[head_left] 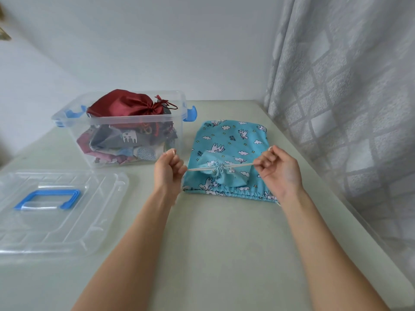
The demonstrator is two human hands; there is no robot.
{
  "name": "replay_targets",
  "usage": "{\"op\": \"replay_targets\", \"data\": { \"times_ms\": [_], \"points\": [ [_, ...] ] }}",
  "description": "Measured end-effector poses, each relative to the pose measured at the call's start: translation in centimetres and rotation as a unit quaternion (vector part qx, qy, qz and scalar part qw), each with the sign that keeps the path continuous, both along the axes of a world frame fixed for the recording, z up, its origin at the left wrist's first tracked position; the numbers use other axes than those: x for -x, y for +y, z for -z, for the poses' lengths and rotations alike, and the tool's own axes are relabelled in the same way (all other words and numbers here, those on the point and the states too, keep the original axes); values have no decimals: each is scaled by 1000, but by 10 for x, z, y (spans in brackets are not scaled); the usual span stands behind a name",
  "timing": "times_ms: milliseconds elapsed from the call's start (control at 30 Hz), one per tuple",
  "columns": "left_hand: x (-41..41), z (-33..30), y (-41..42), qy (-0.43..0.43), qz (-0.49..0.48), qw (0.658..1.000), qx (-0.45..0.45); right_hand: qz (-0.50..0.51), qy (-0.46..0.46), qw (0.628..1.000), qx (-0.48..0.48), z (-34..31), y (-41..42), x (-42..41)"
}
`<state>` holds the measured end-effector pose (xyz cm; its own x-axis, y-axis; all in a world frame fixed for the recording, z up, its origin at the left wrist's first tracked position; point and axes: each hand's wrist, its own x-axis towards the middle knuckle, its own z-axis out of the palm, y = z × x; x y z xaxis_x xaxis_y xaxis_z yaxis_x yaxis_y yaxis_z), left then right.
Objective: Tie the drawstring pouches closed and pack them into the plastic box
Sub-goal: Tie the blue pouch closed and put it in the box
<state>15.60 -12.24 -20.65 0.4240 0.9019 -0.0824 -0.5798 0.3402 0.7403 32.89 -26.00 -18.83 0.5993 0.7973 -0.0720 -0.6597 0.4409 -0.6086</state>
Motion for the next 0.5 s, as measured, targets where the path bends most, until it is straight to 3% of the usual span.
{"op": "replay_targets", "data": {
  "times_ms": [100,233,367,500],
  "points": [
    [-3,-1,-4,109,-24,989,-96,42,7,998,37,5,3,-4],
    [-3,1,-14,205,1,952,-226,84,-149,982,85,-1,2,-6],
    [-2,1,-9,280,32,936,-213,36,-215,971,97,-4,2,0],
    [-3,0,-8,357,-15,904,-235,54,-240,959,138,-7,1,5]
  ]
}}
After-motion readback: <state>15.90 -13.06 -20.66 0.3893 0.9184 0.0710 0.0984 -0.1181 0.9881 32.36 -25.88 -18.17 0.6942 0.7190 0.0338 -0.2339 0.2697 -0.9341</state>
